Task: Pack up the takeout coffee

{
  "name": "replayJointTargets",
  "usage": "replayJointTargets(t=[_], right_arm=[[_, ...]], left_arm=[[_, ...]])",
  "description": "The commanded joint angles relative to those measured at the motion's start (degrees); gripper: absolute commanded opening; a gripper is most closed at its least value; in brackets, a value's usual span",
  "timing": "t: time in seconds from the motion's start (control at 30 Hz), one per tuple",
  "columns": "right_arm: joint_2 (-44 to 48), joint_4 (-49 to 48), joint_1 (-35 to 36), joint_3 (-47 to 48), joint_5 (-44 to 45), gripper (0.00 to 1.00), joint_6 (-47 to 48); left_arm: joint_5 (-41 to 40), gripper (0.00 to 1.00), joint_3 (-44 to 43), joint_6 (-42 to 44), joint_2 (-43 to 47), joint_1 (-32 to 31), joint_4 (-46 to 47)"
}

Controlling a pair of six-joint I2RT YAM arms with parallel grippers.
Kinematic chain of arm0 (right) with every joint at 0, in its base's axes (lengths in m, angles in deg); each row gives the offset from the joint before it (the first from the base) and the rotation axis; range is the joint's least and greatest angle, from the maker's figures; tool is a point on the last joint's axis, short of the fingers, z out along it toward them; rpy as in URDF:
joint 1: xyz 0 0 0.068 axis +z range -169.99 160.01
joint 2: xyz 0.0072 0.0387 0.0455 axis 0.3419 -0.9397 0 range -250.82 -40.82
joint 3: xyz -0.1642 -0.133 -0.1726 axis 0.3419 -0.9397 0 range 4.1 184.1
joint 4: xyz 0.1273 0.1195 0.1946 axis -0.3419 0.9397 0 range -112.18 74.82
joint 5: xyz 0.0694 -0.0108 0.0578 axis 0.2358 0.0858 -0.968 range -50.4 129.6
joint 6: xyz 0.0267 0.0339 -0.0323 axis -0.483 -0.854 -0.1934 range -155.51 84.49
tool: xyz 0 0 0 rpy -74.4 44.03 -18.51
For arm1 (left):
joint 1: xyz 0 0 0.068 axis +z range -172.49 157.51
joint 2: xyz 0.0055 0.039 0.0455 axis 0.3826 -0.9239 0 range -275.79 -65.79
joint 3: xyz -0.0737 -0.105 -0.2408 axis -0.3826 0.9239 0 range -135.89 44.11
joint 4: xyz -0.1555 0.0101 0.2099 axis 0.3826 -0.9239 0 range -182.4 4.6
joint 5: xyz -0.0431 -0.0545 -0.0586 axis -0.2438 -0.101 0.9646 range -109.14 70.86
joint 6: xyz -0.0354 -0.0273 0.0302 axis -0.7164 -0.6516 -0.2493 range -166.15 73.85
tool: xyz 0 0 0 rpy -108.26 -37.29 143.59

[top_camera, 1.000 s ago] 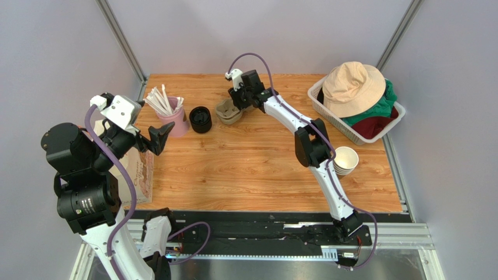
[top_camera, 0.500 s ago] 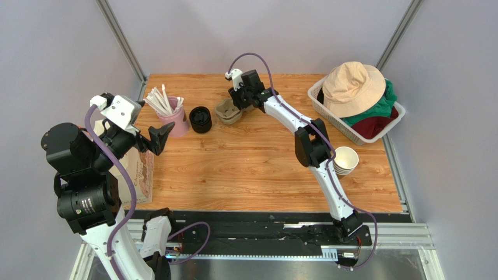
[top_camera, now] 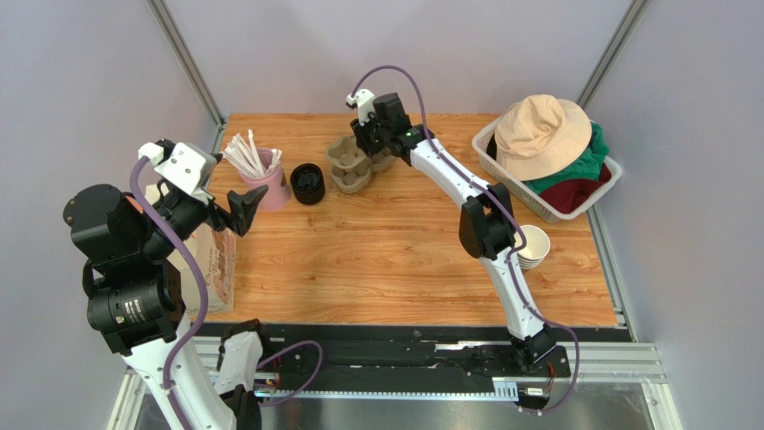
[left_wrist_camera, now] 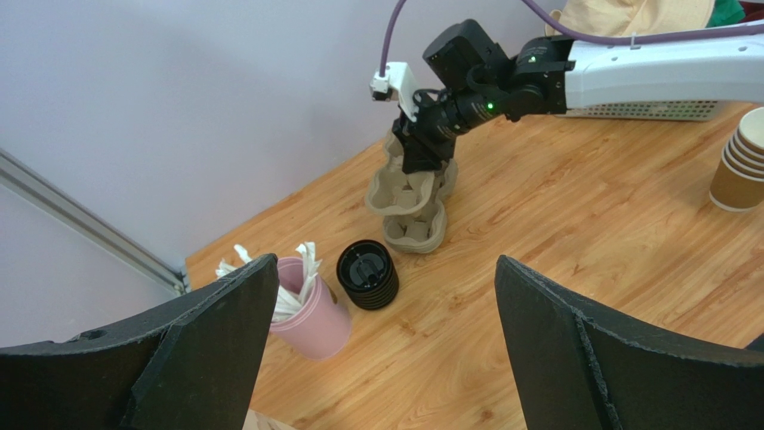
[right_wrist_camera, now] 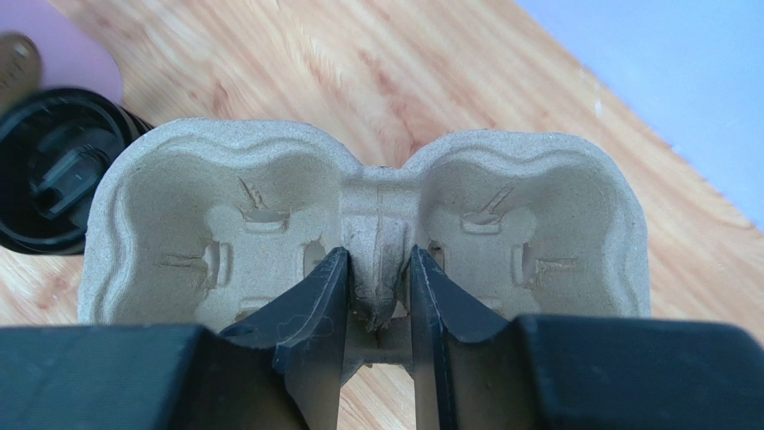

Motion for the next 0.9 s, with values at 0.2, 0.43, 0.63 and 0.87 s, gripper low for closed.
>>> replayJointTargets(t=[0.2, 0.43, 0.63, 0.87], right_arm=[[8.36, -0.7, -0.51, 1.49, 4.15, 0.3, -0.46], [23.62, 6.25, -5.52, -5.36, 4.43, 0.27, -1.86], [39.01, 11.09, -8.86, -17.66, 3.72, 0.28, 0.42], [51.25, 14.43, -9.3, -24.53, 5.66, 0.3, 0.51]], left_arm=[[-2.98, 0.99, -1.71, 1.86, -1.01, 0.64, -0.42], [-20.18, 0.99, -1.54, 1.61, -3.82, 0.73, -3.68], [-27.07, 0.99, 3.55, 4.06, -3.65, 0.73, -4.03], [-29.1, 0.97, 6.12, 8.36, -4.78, 0.64, -7.18]])
